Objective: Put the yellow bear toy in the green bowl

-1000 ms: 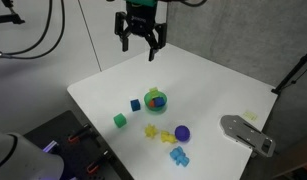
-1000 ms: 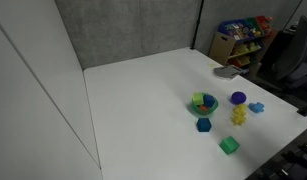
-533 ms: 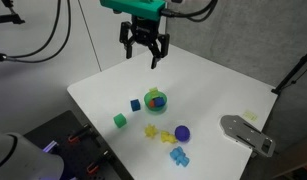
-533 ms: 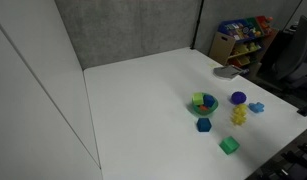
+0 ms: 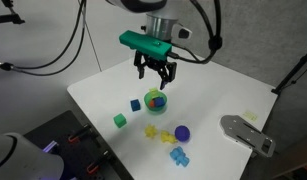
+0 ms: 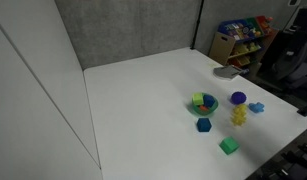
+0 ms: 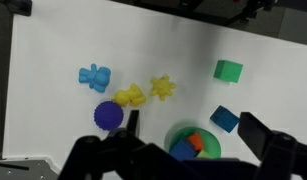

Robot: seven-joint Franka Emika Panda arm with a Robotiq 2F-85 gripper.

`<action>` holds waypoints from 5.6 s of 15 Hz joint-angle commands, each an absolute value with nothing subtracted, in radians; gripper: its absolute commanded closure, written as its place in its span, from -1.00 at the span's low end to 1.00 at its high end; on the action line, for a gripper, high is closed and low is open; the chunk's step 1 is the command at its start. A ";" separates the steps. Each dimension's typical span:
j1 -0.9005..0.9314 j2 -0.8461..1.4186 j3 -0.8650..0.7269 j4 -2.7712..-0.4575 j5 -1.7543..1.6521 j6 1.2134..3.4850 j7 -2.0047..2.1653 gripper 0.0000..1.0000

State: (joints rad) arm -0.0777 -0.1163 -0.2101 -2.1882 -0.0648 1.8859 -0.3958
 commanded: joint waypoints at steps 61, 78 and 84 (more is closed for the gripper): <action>-0.200 0.727 -0.106 -2.183 0.203 2.976 0.189 0.35; -0.120 0.415 0.057 -2.341 0.149 3.015 -0.003 0.40; -0.022 0.468 0.012 -2.295 0.065 3.062 0.012 0.40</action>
